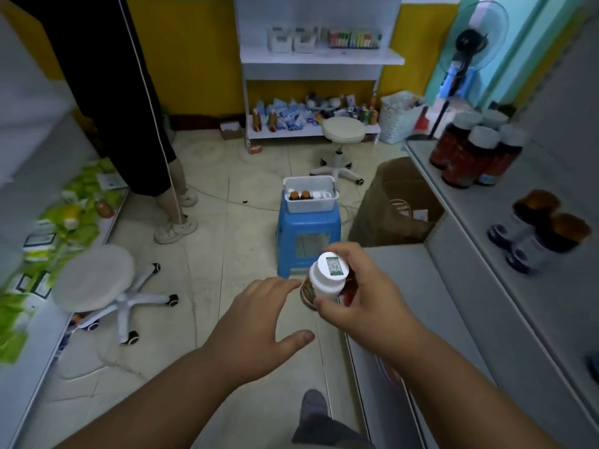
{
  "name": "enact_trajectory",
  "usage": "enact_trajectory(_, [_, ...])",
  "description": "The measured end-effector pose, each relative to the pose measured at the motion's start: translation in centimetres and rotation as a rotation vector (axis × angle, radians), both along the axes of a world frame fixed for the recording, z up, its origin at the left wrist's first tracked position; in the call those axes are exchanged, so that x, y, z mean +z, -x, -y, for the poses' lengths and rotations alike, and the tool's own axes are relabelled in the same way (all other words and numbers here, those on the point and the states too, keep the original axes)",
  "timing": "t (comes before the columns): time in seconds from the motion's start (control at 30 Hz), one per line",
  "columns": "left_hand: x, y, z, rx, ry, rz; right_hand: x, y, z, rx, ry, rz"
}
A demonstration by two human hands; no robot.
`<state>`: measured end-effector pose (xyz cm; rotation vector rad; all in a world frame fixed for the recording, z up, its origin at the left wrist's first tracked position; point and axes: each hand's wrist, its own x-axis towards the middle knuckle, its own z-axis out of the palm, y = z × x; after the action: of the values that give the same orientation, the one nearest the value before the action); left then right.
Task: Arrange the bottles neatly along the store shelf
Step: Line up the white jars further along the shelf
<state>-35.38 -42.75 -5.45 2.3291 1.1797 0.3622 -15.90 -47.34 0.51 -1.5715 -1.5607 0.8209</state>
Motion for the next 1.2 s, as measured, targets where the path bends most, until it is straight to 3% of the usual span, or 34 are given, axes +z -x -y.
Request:
enact_trajectory(0.37, [-3.1, -5.2, -24.0, 0.059, 0.031, -0.027, -2.9, -5.0, -25.3, -0.013, 0.14, 0.113])
enact_trajectory(0.7, [-6.9, -12.0, -48.2, -0.136, 0.069, -0.099, -6.6, -10.5, -46.6, -0.198, 0.215, 0.056])
enact_trajectory(0.9, [-14.1, -17.4, -56.2, -0.18, 0.096, -0.174, -17.1, -15.7, -57.0, -0.272, 0.223, 0.147])
enact_trajectory(1.2, [-28.2, -24.5, -62.4, -0.163, 0.223, -0.383, -34.1, -22.1, -66.7, -0.187, 0.403, 0.366])
